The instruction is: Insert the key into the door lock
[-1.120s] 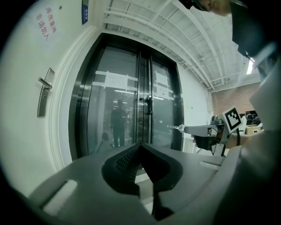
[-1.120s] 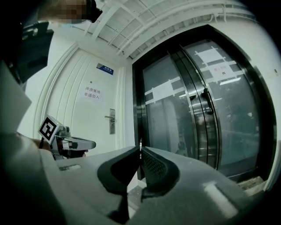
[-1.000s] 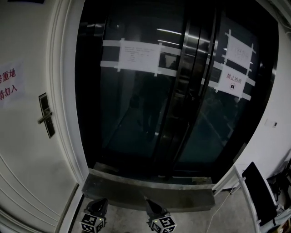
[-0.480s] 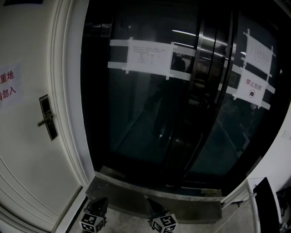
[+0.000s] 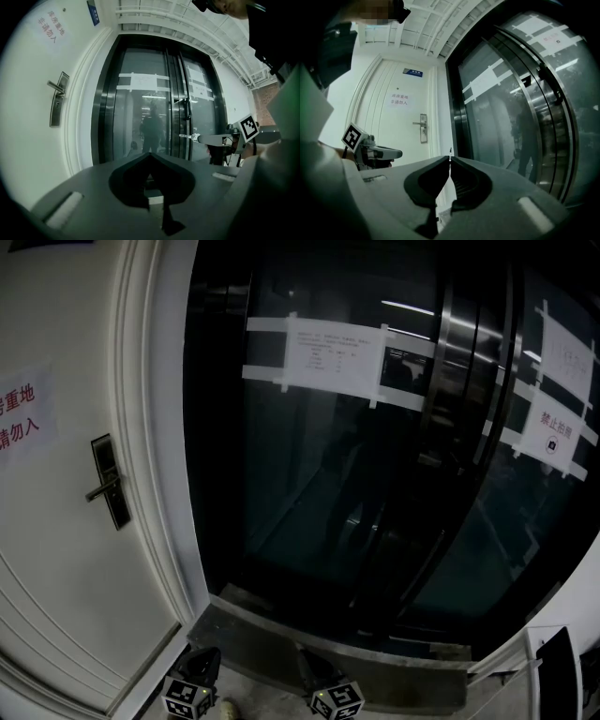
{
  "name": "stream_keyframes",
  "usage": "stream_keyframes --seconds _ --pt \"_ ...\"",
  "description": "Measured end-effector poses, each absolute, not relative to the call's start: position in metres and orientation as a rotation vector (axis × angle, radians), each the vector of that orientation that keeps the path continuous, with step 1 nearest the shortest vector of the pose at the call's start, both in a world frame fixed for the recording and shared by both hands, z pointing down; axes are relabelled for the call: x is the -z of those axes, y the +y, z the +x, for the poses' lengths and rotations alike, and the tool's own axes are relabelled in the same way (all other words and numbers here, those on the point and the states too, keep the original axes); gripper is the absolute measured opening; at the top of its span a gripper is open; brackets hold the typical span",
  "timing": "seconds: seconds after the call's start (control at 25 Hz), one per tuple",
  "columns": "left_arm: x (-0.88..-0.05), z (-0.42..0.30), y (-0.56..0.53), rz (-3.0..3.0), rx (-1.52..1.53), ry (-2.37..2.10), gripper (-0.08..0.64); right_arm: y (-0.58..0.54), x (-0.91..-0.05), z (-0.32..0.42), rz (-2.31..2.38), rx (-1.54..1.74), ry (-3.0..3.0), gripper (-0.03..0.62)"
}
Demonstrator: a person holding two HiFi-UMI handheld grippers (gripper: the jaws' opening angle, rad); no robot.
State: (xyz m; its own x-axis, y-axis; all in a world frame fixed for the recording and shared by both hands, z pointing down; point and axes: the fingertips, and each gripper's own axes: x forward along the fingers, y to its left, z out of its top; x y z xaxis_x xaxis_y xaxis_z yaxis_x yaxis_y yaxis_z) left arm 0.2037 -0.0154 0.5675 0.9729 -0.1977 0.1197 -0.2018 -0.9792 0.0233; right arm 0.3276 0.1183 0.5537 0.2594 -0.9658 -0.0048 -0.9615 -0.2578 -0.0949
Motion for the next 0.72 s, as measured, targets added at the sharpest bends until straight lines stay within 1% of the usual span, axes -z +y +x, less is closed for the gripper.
stream_keyframes --seconds 0.28,0.48,0.72 --pt "-0.594 0.207 -0.069 3.056 -0.224 -0.417 0.002 0.068 -0.567 0.351 -2.41 0.085 1.907 0.011" --pt "-0.575 0.224 -0.108 3.053 -0.208 -0.437 0.002 0.016 -0.555 0.361 -2.362 0.091 1.937 0.01" --pt "-0.576 0.236 -0.168 3.049 -0.212 -0.479 0.002 -0.047 -0.545 0.371 -2.329 0.08 1.989 0.01"
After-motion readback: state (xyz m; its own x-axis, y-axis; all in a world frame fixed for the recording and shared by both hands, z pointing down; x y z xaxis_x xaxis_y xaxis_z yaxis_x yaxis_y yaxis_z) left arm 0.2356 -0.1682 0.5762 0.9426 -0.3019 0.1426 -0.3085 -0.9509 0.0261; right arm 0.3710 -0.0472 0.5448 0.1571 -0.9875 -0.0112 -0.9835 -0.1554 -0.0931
